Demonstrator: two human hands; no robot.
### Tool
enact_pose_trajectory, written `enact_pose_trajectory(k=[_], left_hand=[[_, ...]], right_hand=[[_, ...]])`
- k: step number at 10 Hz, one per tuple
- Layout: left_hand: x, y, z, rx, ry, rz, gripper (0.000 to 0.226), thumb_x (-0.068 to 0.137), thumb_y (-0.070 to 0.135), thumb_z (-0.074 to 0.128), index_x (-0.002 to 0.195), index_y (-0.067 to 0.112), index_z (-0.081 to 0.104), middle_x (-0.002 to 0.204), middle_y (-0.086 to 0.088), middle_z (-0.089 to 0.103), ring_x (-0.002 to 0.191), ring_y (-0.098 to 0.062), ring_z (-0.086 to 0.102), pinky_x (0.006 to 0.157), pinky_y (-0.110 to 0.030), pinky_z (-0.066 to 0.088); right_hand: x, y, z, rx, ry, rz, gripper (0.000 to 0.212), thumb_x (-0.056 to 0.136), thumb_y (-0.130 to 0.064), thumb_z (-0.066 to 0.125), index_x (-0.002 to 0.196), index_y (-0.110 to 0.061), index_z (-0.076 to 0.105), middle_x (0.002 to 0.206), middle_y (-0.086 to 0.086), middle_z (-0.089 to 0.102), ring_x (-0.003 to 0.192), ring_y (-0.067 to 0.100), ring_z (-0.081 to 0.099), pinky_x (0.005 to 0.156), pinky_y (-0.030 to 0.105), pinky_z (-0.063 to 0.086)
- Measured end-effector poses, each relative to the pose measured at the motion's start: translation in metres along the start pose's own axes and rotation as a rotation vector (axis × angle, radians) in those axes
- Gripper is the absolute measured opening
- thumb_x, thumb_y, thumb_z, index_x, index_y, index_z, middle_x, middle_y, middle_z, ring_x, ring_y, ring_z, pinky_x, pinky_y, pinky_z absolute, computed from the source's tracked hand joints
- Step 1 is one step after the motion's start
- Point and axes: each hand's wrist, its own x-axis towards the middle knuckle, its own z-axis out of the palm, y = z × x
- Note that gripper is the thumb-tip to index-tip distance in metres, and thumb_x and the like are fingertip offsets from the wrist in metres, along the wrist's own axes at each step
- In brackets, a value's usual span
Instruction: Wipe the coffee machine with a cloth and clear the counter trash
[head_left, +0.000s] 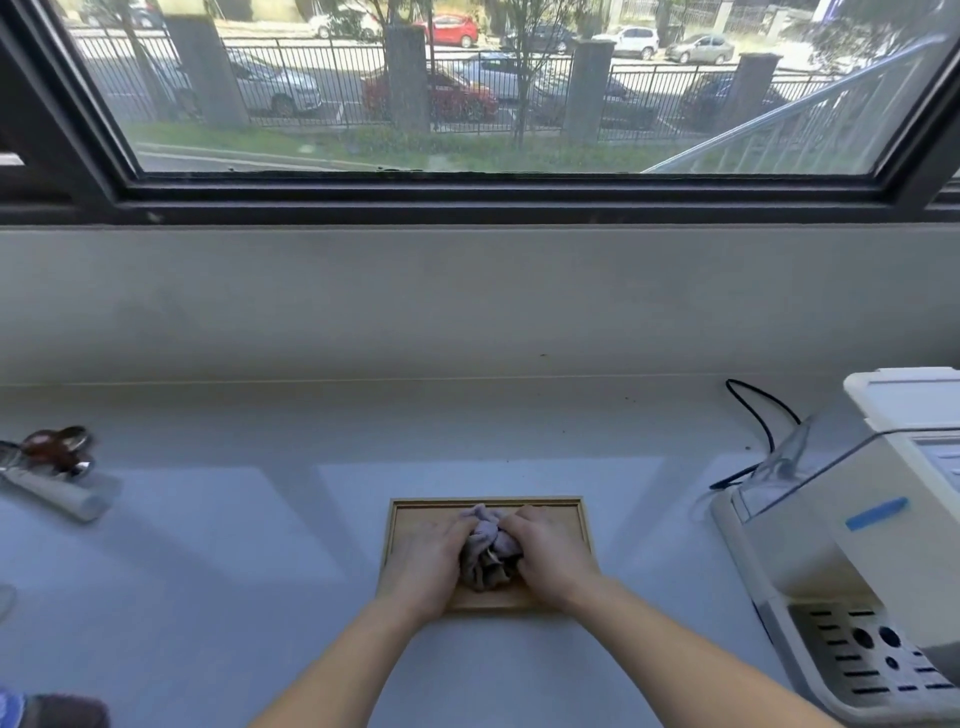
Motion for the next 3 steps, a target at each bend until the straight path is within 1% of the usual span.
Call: enact_pose_trajectory(k=[1,2,3], left_hand=[[-0.001,-0.001,-0.004,-0.055,-0.048,-0.04,0.07,0.076,0.015,0.049,0.143,0.032,0.039,0.146,0.007,0.048,0.128,-0.021,0.047,0.105,-0.036,0.04],[-0.002,-0.002,-0.012,-0.059,-0.042,-0.053,0.071,0.068,0.021,0.052,0.138,0.031,0.044,0.138,0.005,0.05,0.125,-0.022,0.047,0.098,-0.033,0.042],[0.005,-0.001,-0.022,0.005,0.014,-0.074,0.07,0.073,0.024,0.051,0.142,0.027,0.041,0.147,-0.001,0.04,0.136,-0.023,0.035,0.107,-0.035,0.035]], right_hand=[[0.0,0.003,-0.003,0.051,-0.049,0.002,0.053,0.076,-0.014,0.053,0.126,-0.031,0.054,0.117,0.004,0.057,0.11,0.03,0.054,0.085,0.039,0.048],[-0.004,0.005,-0.011,0.073,-0.115,-0.005,0.068,0.072,-0.019,0.055,0.137,-0.033,0.045,0.125,0.004,0.052,0.118,0.028,0.049,0.097,0.038,0.044],[-0.001,0.006,-0.021,0.067,-0.035,-0.023,0.061,0.073,-0.02,0.055,0.134,-0.026,0.049,0.129,0.005,0.052,0.12,0.029,0.046,0.099,0.037,0.042]])
